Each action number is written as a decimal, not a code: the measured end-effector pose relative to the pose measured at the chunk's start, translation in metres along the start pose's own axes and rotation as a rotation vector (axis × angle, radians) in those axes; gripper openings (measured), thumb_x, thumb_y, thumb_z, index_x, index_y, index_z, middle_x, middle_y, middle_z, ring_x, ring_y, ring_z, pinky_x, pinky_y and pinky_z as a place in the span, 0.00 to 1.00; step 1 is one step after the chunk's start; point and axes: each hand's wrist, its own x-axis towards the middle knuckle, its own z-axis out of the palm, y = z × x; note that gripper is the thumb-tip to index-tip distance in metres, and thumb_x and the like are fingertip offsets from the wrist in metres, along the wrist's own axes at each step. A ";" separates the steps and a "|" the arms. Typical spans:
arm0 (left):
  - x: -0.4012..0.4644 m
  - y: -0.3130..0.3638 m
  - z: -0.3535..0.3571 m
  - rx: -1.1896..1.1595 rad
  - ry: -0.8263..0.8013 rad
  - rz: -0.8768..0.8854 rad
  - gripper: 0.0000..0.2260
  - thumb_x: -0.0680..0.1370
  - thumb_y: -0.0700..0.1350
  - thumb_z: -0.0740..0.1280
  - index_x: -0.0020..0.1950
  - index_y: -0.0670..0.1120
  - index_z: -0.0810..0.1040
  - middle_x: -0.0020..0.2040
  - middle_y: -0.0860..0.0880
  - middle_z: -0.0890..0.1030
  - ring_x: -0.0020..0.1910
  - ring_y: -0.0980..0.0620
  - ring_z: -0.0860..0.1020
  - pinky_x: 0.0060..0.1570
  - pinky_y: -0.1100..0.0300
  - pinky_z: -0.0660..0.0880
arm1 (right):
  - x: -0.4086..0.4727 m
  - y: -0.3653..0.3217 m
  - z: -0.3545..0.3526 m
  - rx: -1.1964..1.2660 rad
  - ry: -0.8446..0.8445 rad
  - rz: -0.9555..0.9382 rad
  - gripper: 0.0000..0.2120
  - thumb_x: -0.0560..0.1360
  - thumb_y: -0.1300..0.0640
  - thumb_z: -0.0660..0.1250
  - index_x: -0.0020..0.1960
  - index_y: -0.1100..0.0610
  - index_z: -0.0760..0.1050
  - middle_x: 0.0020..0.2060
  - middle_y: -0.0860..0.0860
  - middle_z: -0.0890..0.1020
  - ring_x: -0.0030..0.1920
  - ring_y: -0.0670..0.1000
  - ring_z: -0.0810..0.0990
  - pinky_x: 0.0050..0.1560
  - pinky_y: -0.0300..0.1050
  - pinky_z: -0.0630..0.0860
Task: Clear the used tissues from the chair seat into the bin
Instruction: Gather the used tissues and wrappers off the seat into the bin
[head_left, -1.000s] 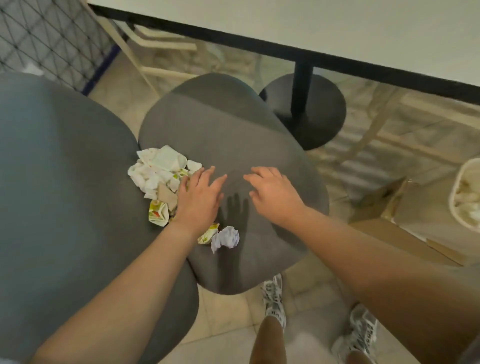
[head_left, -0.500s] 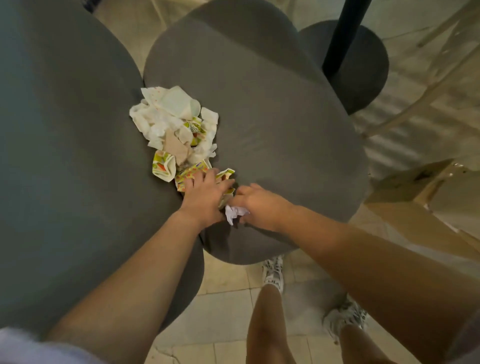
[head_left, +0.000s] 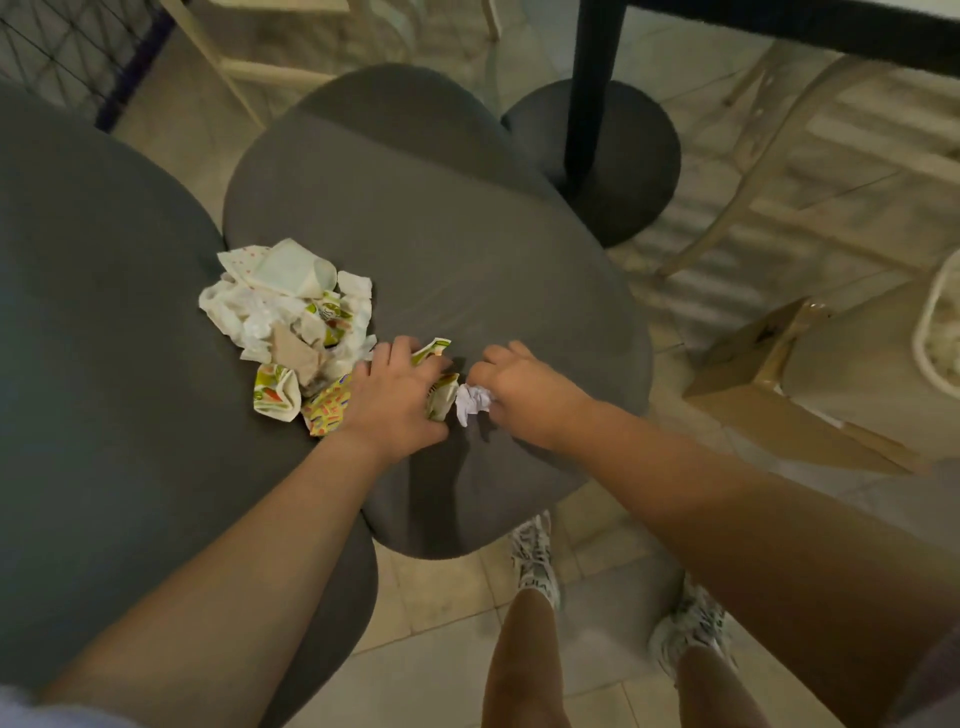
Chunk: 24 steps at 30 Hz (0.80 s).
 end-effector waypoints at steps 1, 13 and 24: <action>0.003 0.008 -0.007 -0.006 0.007 0.014 0.33 0.63 0.53 0.71 0.67 0.57 0.66 0.63 0.47 0.64 0.63 0.45 0.62 0.59 0.49 0.63 | -0.006 0.006 -0.005 -0.002 0.025 0.013 0.16 0.74 0.66 0.59 0.62 0.61 0.71 0.58 0.59 0.71 0.60 0.59 0.67 0.59 0.49 0.66; 0.022 0.148 -0.069 0.018 0.130 0.290 0.29 0.63 0.51 0.69 0.63 0.57 0.68 0.63 0.48 0.65 0.61 0.45 0.64 0.55 0.50 0.63 | -0.123 0.091 -0.081 0.025 0.381 0.207 0.09 0.70 0.63 0.64 0.49 0.64 0.76 0.46 0.62 0.77 0.51 0.61 0.74 0.54 0.49 0.67; 0.050 0.333 -0.096 0.123 0.185 0.623 0.29 0.66 0.55 0.69 0.67 0.54 0.68 0.65 0.46 0.65 0.60 0.44 0.64 0.56 0.50 0.65 | -0.263 0.194 -0.122 0.113 0.591 0.478 0.12 0.72 0.61 0.63 0.53 0.65 0.76 0.50 0.62 0.76 0.54 0.60 0.70 0.55 0.56 0.72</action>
